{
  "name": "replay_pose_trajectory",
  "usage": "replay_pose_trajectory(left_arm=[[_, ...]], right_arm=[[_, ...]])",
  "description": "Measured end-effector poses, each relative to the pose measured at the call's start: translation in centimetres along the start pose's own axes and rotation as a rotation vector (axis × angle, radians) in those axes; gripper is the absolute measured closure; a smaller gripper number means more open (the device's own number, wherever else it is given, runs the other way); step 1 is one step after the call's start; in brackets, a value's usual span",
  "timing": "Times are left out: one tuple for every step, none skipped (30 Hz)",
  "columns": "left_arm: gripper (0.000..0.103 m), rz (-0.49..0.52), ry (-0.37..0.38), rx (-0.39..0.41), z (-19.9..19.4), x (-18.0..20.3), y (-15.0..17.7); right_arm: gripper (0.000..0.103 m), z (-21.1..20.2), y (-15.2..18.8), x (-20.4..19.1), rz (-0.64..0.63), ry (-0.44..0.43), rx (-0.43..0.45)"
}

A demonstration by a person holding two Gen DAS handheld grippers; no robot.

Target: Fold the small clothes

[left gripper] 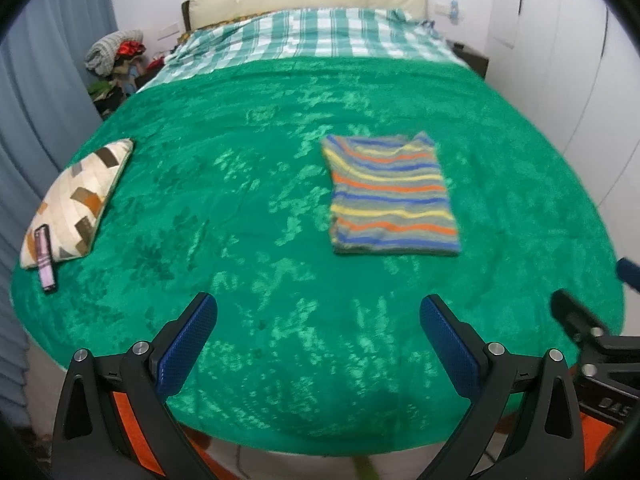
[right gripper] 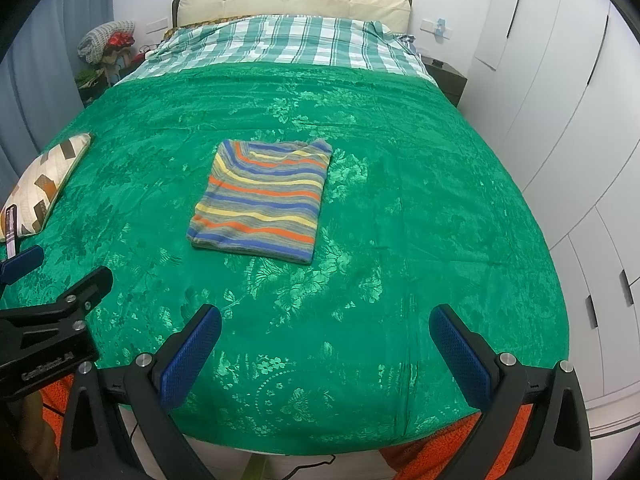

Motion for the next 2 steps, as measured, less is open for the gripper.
replay_pose_trajectory(left_arm=[[0.001,0.003,0.002,0.007,-0.17,0.1,-0.09],[0.001,0.012,-0.004,0.013,-0.3,0.25,-0.18]], right_arm=[[0.0,0.01,0.0,0.0,0.0,0.0,0.0],[0.0,0.02,-0.03,0.05,0.001,0.001,-0.001]])
Point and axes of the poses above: each gripper's, at about its wrist camera, not at the fingertips, and z roughly the way its jaws point, x to its right, y to its underside, the point moved 2 cm from there along z, roughly the way its jaws point, and after that the axes turned 3 degrees about z, right-handed, at the moved point
